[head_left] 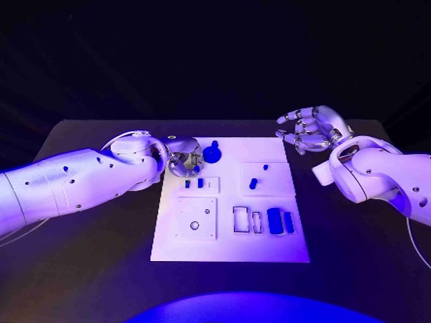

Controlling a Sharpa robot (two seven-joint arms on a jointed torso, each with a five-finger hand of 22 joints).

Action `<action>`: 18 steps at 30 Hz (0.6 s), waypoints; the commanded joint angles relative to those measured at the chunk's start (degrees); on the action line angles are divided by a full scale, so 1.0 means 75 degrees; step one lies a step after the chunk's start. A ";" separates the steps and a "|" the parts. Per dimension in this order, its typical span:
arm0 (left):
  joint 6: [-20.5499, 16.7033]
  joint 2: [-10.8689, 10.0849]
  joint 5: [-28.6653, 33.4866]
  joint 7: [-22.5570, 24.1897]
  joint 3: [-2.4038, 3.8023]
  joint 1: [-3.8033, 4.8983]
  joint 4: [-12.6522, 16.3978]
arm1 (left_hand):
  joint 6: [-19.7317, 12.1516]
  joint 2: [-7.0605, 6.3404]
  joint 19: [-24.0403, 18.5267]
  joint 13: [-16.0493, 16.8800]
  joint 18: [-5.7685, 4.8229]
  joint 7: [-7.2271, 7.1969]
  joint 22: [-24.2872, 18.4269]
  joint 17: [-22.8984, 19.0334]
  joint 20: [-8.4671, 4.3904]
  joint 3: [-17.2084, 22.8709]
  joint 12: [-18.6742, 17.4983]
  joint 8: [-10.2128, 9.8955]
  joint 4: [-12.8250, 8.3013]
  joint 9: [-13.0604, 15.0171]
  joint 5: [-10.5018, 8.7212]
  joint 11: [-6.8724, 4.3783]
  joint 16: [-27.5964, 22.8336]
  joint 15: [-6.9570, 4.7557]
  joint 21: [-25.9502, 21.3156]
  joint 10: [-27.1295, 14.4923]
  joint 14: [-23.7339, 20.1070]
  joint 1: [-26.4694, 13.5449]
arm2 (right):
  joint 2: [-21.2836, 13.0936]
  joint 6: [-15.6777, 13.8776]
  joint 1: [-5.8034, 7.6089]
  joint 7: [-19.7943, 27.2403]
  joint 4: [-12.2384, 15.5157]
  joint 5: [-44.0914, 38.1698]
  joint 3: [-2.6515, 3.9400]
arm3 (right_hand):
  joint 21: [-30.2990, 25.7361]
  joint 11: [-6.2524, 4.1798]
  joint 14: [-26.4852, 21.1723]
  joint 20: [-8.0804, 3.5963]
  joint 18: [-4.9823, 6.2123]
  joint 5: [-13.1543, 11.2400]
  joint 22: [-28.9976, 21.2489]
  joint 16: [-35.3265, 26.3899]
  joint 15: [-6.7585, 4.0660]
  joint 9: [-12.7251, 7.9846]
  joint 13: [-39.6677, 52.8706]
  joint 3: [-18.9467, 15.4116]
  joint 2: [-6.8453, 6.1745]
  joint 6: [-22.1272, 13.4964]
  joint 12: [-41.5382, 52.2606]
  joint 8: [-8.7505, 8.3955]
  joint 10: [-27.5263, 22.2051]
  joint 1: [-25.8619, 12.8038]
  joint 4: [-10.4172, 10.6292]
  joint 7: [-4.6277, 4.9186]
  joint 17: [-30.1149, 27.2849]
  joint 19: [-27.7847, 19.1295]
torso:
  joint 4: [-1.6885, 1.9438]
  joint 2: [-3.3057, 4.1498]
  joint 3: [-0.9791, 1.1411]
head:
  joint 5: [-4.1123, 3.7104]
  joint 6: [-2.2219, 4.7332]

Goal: Assemble the parts on the task board

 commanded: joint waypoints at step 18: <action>0.0069 -0.0024 0.0155 -0.0049 0.0003 -0.0005 -0.0052 | -0.0518 -0.0089 -0.0100 0.0111 -0.0022 0.0037 -0.0127 -0.0142 0.0017 -0.0034 0.0102 -0.0287 0.0095 -0.0099 0.0007 0.0033 -0.0103 0.0015 -0.0151 -0.0176 -0.0115 -0.0130 | -0.0014 0.0032 -0.0005 0.0063 -0.0005 -0.0037 0.0003 | -0.0022 -0.0022 0.0159 -0.0030 0.0109 0.0048 -0.0011 -0.0029 -0.0042 0.0010 -0.0007 0.0038 -0.0015 -0.0049 -0.0031 0.0026 -0.0026 -0.0010 -0.0006 0.0006 -0.0001 -0.0010 | 0.0003 0.0001 -0.0001 | -0.0009 -0.0001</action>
